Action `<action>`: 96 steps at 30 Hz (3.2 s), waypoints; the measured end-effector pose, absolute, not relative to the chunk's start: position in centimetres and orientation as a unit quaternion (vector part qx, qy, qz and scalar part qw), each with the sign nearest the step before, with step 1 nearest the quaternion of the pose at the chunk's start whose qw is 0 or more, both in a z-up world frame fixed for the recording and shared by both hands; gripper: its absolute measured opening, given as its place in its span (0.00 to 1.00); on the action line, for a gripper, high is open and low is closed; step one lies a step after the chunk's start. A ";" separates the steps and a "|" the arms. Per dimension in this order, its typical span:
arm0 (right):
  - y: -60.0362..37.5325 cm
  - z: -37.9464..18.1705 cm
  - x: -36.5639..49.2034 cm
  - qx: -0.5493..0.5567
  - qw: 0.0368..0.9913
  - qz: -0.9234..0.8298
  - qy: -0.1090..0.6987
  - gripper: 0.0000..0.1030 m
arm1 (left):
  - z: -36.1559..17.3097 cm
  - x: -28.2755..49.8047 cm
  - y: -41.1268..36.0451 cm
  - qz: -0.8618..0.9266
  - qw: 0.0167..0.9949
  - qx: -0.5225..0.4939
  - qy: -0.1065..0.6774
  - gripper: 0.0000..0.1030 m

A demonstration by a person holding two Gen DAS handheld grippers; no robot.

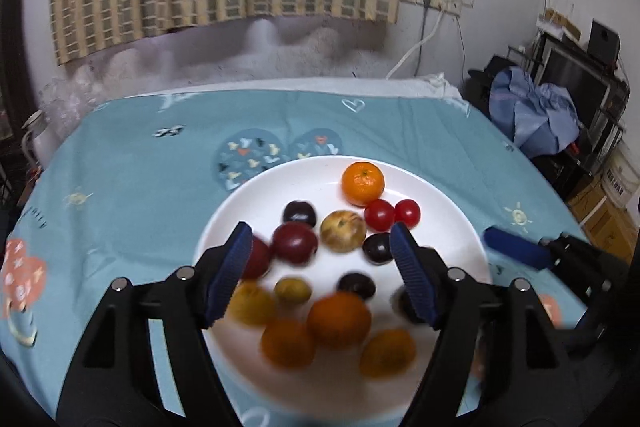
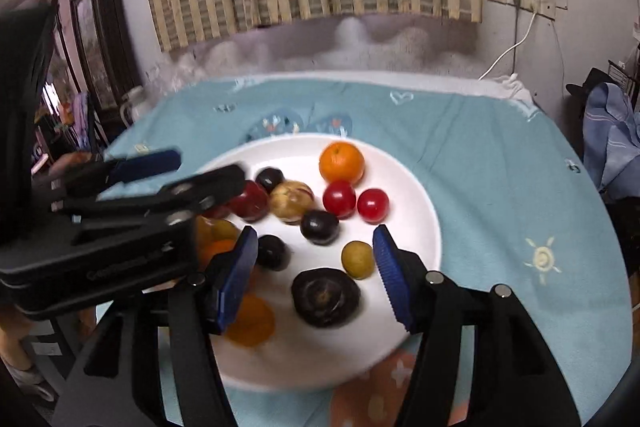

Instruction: Organize fruits

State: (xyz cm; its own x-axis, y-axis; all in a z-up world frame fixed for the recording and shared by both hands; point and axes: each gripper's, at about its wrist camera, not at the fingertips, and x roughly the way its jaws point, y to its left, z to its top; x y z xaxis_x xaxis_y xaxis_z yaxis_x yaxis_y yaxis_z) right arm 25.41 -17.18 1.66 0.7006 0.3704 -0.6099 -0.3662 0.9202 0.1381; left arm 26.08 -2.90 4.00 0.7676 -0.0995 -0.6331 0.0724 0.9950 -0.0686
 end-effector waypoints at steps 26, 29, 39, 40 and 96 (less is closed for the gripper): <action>-18.7 -1.3 11.8 -0.009 0.948 0.093 0.303 0.99 | 1.2 7.2 -1.9 0.013 0.961 -0.025 0.275 0.98; -18.3 -1.3 11.4 -0.014 0.949 0.100 0.299 0.99 | 1.4 6.8 -1.6 0.022 0.962 -0.027 0.269 0.98; -17.5 -1.9 11.4 -0.020 0.943 0.107 0.316 0.99 | 1.3 6.8 -2.3 0.051 0.959 0.004 0.277 0.98; -17.6 -1.9 11.4 -0.018 0.942 0.108 0.316 0.99 | 1.3 6.8 -2.3 0.049 0.959 0.002 0.278 0.98; -17.6 -2.8 11.6 -0.004 0.936 0.104 0.336 0.99 | 0.7 6.9 -2.4 0.009 0.959 -0.010 0.285 0.98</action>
